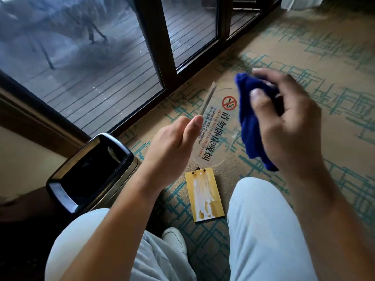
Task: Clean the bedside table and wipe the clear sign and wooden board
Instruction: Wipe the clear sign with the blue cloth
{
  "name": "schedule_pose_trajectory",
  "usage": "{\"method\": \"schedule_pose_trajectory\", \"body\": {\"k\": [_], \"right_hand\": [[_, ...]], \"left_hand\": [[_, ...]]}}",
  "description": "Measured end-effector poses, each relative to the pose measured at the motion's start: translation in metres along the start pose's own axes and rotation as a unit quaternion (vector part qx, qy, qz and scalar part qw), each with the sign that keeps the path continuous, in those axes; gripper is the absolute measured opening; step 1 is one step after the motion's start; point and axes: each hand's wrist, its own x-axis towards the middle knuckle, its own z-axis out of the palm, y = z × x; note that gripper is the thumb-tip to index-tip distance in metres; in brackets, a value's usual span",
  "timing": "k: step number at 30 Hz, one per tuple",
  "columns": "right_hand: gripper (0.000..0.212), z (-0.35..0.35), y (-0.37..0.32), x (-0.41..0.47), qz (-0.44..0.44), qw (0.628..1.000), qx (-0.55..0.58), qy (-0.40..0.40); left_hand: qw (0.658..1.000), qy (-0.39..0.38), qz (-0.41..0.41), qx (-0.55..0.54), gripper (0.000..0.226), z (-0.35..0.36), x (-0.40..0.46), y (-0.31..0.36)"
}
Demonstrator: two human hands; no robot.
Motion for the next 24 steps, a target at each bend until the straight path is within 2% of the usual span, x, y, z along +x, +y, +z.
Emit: {"method": "schedule_pose_trajectory", "body": {"k": [5,8,10,13,19,24], "right_hand": [[0.027,0.020,-0.021,-0.003,-0.084,0.982,-0.168,-0.031],[0.024,0.028,-0.032,-0.011,-0.112,0.969,-0.211,-0.062],[0.025,0.030,-0.036,-0.022,-0.143,0.960,-0.222,-0.098],[0.031,0.025,-0.036,-0.037,-0.165,0.953,-0.208,-0.144],[0.023,0.017,-0.026,-0.063,-0.181,0.956,-0.120,-0.195],[0.025,-0.005,-0.015,-0.065,-0.145,0.954,-0.012,-0.264]], "left_hand": [[0.999,0.032,0.016,-0.007,0.062,0.004,-0.001,0.002],[0.999,0.042,-0.003,-0.029,0.048,0.008,0.000,-0.002],[0.997,0.053,-0.010,-0.045,0.048,0.009,0.000,-0.006],[0.997,0.054,-0.009,-0.058,0.050,0.009,0.000,-0.009],[0.993,0.072,-0.008,-0.092,0.048,0.008,0.004,-0.010],[0.996,0.088,-0.004,-0.027,0.048,0.008,0.004,-0.008]]}}
